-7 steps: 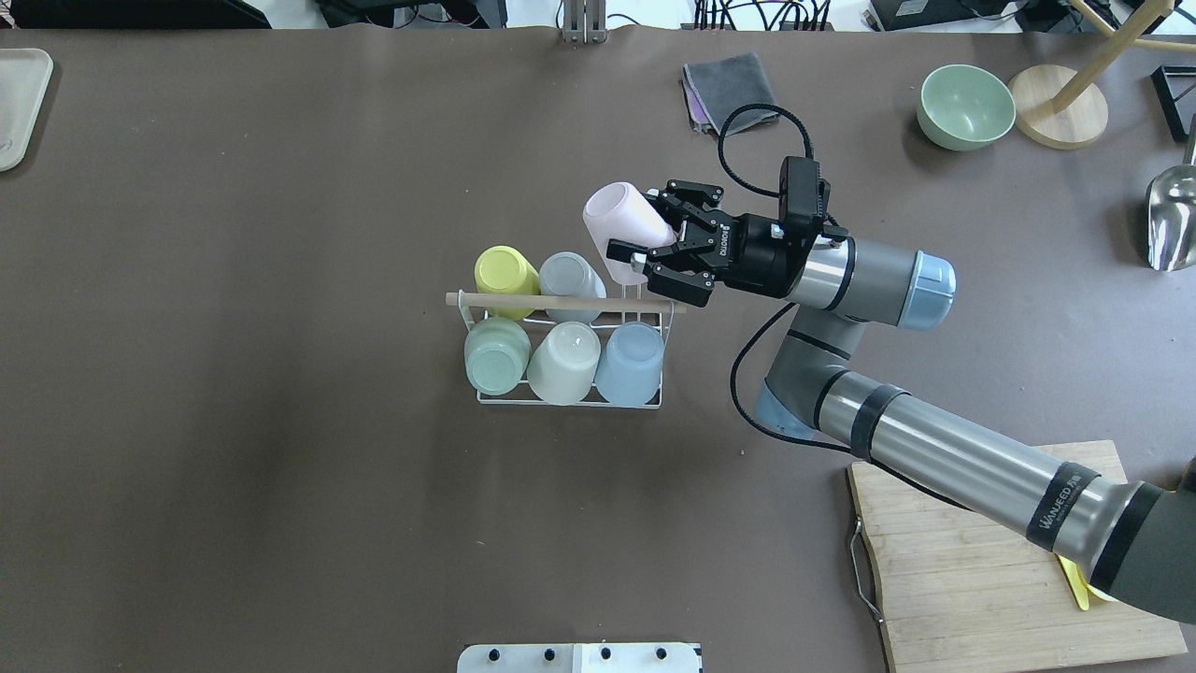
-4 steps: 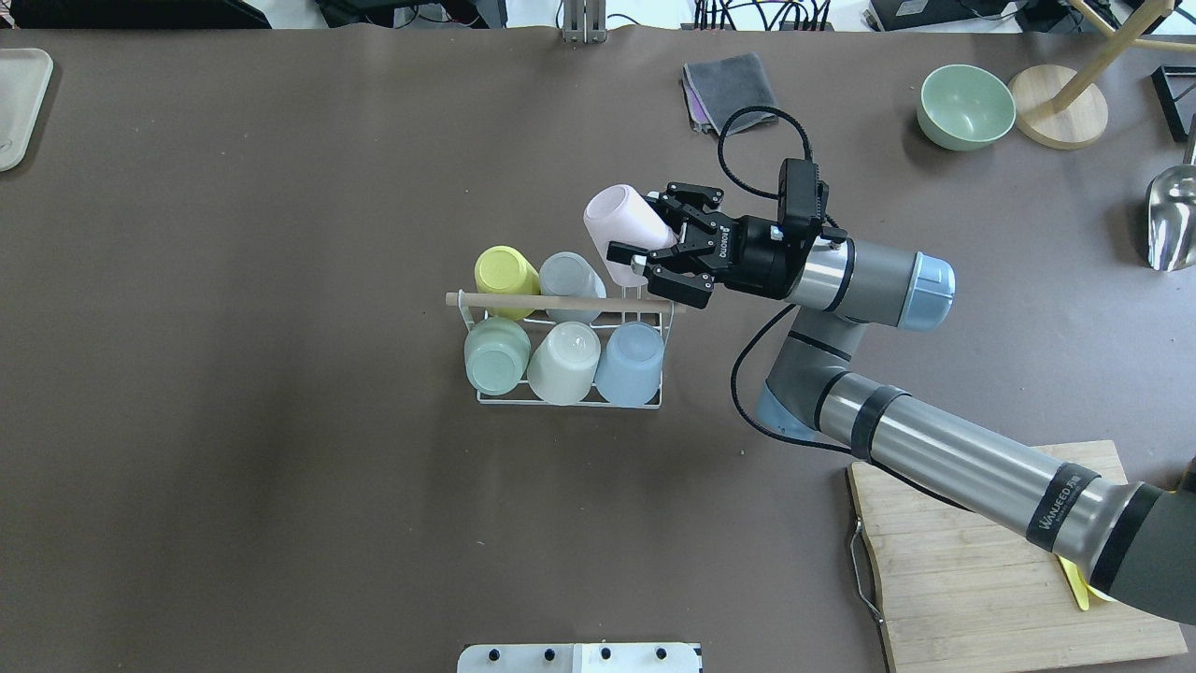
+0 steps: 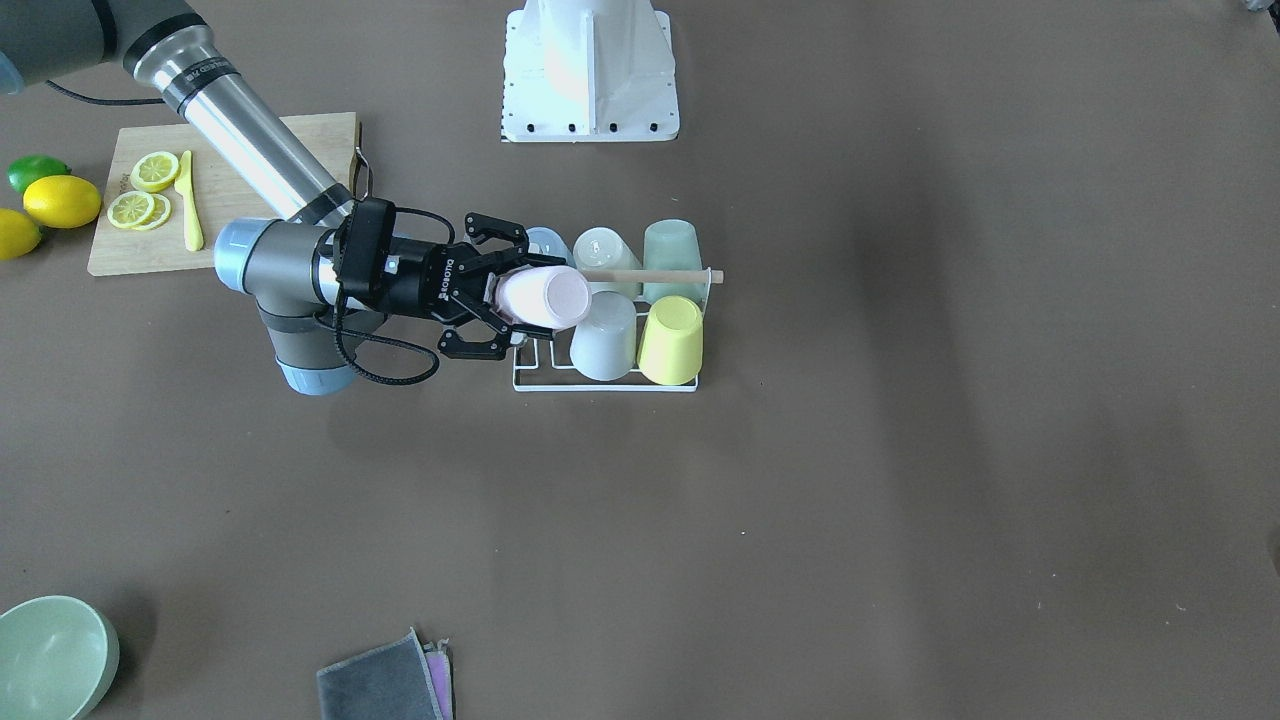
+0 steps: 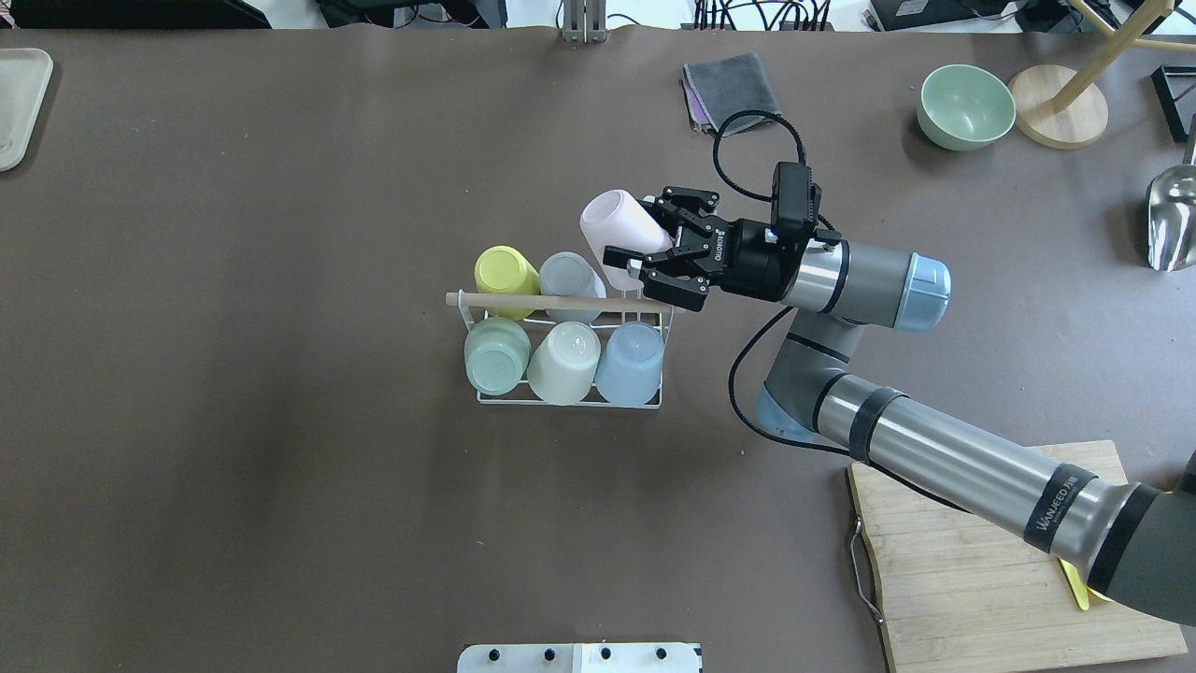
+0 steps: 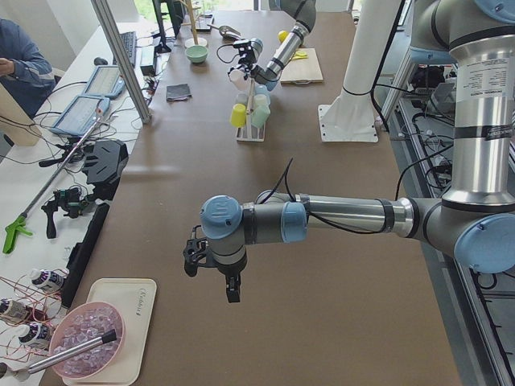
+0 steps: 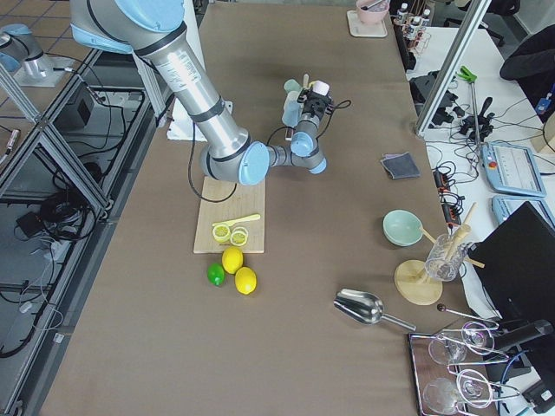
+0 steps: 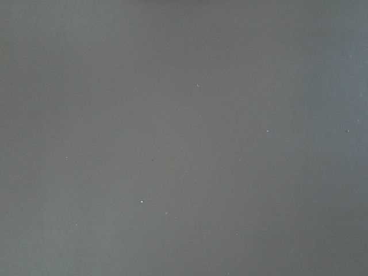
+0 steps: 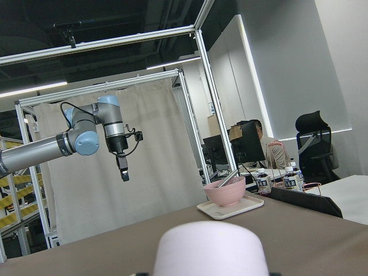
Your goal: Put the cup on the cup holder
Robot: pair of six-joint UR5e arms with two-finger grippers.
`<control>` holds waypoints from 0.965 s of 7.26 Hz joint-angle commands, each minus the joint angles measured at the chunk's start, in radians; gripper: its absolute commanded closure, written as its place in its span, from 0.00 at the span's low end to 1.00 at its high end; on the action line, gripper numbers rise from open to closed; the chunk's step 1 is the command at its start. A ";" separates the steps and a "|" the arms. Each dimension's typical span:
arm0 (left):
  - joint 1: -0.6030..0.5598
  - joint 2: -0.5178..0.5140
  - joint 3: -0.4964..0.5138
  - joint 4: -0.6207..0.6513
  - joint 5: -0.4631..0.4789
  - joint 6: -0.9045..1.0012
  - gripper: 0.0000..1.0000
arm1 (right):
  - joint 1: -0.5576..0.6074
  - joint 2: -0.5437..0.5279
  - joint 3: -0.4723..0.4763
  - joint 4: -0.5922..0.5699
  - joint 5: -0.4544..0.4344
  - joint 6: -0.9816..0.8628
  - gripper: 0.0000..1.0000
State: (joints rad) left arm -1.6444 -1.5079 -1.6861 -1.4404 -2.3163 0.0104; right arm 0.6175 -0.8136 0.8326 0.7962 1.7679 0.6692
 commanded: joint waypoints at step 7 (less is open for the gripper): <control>0.000 0.000 0.003 0.000 0.000 -0.001 0.02 | 0.005 -0.001 -0.010 -0.023 0.031 -0.016 1.00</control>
State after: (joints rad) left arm -1.6444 -1.5079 -1.6838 -1.4404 -2.3163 0.0093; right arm 0.6127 -0.8145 0.8223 0.7735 1.7904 0.6523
